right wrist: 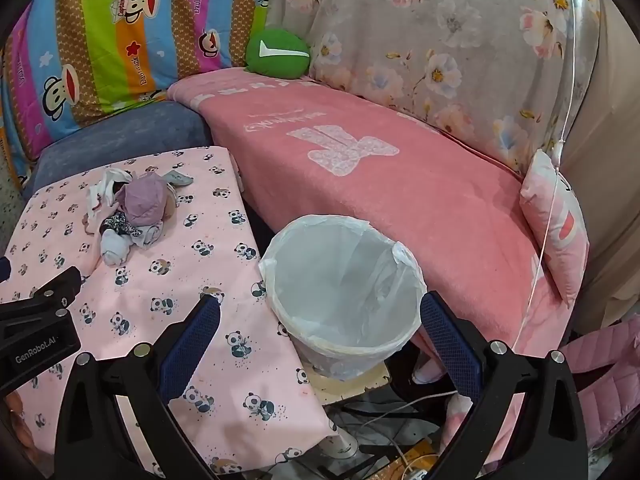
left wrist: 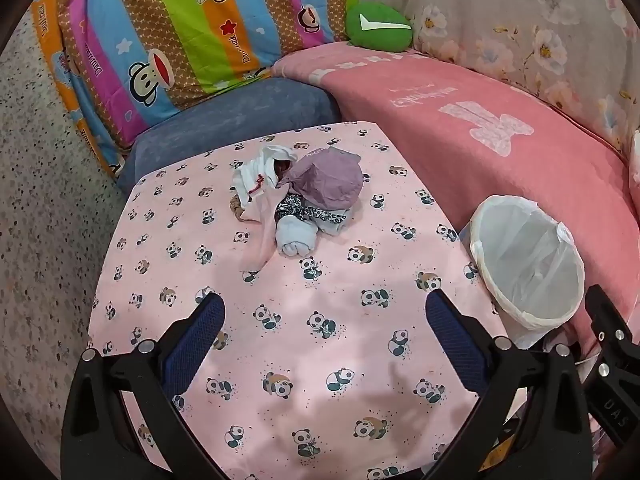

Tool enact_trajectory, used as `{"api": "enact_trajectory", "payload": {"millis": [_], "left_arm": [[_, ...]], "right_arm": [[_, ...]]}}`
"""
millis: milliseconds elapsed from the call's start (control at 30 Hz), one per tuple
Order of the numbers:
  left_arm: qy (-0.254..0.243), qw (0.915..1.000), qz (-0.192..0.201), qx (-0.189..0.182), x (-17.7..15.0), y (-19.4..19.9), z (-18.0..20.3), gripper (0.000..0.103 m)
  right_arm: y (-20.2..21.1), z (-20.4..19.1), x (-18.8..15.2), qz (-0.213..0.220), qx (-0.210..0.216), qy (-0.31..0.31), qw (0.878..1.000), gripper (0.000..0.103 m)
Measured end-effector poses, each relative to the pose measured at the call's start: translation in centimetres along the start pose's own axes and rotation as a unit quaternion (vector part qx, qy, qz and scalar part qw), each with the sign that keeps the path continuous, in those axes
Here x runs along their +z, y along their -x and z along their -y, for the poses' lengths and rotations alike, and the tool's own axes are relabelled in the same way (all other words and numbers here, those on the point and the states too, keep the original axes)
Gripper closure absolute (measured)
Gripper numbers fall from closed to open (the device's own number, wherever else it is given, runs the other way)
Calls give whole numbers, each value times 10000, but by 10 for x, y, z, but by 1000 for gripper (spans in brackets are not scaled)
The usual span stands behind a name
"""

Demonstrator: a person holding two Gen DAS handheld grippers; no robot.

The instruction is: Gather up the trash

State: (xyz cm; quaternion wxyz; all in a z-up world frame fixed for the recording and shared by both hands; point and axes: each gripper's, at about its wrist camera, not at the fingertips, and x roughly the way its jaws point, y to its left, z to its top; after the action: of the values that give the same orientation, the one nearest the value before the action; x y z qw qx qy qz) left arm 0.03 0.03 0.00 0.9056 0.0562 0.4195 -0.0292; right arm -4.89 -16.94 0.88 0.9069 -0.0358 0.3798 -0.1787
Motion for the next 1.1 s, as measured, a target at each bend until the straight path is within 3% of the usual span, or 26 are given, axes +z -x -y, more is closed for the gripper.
{"api": "enact_trajectory", "payload": {"millis": [1100], "left_arm": [[127, 9999, -43, -68, 6, -4, -6, 7]], "right_arm": [[-1, -7, 14, 18, -108, 65, 9999, 5]]}}
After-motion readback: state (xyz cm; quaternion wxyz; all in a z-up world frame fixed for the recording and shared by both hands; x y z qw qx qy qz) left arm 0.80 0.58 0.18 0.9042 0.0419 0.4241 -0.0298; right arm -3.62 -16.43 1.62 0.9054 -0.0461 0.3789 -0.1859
